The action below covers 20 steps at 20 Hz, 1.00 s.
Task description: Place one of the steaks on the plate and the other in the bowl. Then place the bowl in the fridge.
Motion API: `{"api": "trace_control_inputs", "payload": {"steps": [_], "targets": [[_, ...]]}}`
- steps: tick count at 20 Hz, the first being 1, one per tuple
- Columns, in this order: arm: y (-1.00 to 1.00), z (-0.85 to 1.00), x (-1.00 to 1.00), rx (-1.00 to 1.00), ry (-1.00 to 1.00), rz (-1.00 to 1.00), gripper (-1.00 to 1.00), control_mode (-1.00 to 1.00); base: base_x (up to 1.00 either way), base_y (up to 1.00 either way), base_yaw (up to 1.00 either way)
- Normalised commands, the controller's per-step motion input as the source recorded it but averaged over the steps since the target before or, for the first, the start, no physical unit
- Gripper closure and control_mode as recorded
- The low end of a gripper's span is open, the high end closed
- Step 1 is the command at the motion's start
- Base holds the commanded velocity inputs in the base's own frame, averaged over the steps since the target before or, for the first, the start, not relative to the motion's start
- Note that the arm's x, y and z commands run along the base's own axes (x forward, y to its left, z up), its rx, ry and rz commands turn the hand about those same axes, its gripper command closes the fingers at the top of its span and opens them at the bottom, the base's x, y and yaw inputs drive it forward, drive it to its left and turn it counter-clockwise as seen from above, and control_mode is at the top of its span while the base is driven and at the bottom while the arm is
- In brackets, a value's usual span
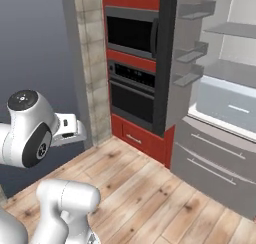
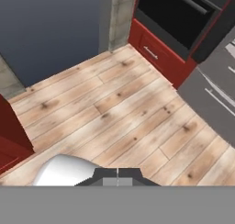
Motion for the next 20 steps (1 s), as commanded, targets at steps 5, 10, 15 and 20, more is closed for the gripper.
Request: {"api": "trace_control_inputs", "payload": {"steps": [5,10,15,20], "targets": [[0.00,0.00,0.00,0.00,0.00,0.00,1.00,1.00,-0.31,0.26,0.37],[0.00,0.00,0.00,0.00,0.00,0.00,1.00,1.00,-0.28,0.19,0.37],[0.00,0.00,0.00,0.00,0.00,0.00,1.00,1.00,-0.36,0.38,0.34],[0.00,0.00,0.00,0.00,0.00,0.00,1.00,1.00,-0.59,0.57,0.29]]}}
